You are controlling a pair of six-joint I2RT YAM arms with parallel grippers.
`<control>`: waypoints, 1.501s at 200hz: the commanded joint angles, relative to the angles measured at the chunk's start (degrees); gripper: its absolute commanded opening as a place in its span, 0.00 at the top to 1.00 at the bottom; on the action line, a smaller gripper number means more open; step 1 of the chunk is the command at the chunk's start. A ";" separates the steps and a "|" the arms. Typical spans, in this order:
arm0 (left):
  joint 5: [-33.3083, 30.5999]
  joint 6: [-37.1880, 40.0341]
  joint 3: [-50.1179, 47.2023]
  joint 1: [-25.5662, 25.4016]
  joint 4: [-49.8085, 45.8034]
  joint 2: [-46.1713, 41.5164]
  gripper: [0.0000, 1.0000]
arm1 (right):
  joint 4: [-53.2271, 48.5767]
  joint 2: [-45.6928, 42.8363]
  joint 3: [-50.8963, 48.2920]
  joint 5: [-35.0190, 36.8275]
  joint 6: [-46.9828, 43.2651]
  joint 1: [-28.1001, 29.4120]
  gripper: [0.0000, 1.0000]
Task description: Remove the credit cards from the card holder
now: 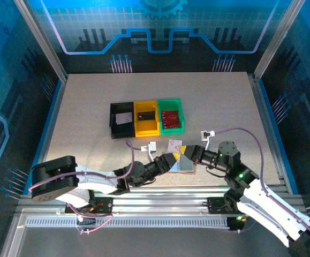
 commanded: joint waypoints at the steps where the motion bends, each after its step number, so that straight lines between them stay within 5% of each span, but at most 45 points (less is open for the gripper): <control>1: -1.62 0.32 -0.97 -0.43 8.26 1.83 0.59 | 0.76 -1.42 -0.98 2.78 0.57 1.23 1.00; 163: -2.47 -1.20 -2.13 -0.53 16.41 5.28 0.79 | -1.07 -10.24 -7.25 22.70 6.12 13.43 1.00; 252: -3.37 -2.11 -3.48 -0.53 15.53 4.63 1.00 | -5.59 -12.82 -7.71 25.64 6.36 14.98 1.00; 274: -3.43 -2.83 -4.03 -0.43 13.24 3.65 1.00 | -10.08 -13.04 -5.22 26.34 2.89 15.02 0.89; 300: -2.10 -4.34 -5.35 0.55 4.01 -1.40 1.00 | -19.85 -13.95 -0.20 29.15 -3.74 14.92 0.55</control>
